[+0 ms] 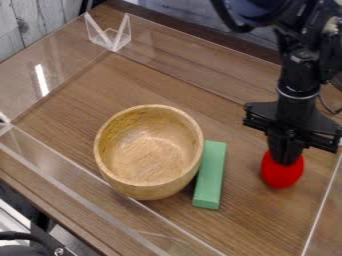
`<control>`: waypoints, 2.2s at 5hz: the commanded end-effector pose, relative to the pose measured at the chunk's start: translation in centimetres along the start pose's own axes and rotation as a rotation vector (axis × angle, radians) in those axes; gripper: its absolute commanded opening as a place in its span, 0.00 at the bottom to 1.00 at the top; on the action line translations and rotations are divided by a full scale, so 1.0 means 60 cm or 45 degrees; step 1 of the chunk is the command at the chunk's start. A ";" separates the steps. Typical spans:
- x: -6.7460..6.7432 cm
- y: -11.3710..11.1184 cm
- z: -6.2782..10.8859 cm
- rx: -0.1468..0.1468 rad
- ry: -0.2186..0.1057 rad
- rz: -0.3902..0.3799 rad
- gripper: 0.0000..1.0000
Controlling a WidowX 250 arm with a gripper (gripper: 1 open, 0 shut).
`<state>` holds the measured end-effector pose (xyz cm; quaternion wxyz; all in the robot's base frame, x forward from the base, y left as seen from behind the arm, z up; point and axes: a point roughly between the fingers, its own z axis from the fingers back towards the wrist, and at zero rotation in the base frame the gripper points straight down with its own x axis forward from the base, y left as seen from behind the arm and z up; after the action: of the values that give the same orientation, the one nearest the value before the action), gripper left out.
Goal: Move the red fruit to the left
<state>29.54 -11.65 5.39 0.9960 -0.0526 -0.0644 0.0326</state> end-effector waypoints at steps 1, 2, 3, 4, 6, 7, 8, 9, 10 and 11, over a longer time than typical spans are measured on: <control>0.012 0.007 0.024 -0.040 -0.095 0.002 1.00; 0.013 -0.019 0.031 -0.045 -0.127 0.033 1.00; 0.014 -0.052 0.040 -0.053 -0.165 0.063 1.00; 0.016 -0.054 0.038 -0.075 -0.187 0.039 1.00; 0.018 -0.047 0.046 -0.058 -0.219 0.086 1.00; 0.022 -0.043 0.050 -0.043 -0.236 0.132 1.00; 0.027 -0.043 0.059 -0.047 -0.262 0.176 1.00; 0.043 -0.031 0.037 -0.014 -0.235 0.182 1.00; 0.059 -0.019 0.018 0.015 -0.210 0.188 0.00; 0.062 -0.013 0.051 0.003 -0.216 0.203 0.00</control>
<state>31.51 -11.93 6.10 0.9881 -0.0340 -0.1027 0.1092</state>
